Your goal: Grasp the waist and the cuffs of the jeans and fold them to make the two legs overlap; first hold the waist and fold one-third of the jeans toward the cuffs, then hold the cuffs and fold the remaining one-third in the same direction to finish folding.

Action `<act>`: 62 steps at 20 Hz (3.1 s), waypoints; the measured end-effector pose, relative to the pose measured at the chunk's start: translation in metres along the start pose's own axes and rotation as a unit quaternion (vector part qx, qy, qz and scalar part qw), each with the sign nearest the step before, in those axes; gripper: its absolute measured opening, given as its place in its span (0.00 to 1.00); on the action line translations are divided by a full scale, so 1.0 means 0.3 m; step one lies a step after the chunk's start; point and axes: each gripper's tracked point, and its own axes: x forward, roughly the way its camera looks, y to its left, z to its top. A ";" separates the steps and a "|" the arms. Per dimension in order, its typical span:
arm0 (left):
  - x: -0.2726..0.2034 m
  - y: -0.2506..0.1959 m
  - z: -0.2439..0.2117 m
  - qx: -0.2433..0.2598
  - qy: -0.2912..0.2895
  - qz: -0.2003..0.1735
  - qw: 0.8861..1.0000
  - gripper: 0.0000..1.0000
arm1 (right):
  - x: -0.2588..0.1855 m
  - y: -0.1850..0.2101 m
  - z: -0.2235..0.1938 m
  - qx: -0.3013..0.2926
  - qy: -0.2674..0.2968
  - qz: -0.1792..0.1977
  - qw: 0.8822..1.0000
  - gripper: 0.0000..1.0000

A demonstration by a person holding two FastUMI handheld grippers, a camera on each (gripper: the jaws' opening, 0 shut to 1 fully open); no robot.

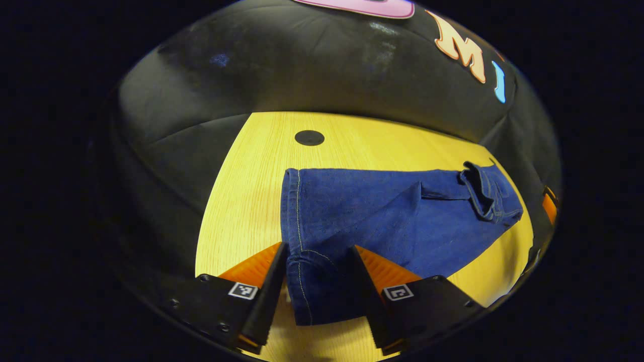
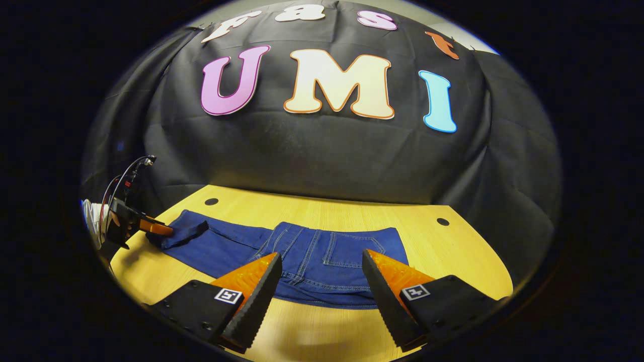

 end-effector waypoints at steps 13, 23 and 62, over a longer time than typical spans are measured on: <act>-0.114 -0.176 0.106 -0.066 -0.051 -0.056 0.995 0.00 | 0.031 -0.064 0.064 0.025 -0.029 0.021 0.999 0.99; -0.329 -0.662 0.394 -0.090 -0.130 -0.133 0.979 0.00 | -0.086 -0.298 0.175 0.022 -0.064 0.038 0.997 0.99; -0.643 -1.338 0.540 0.041 -0.374 0.045 0.926 0.96 | -0.389 -0.599 0.524 0.093 -0.244 0.064 0.963 0.98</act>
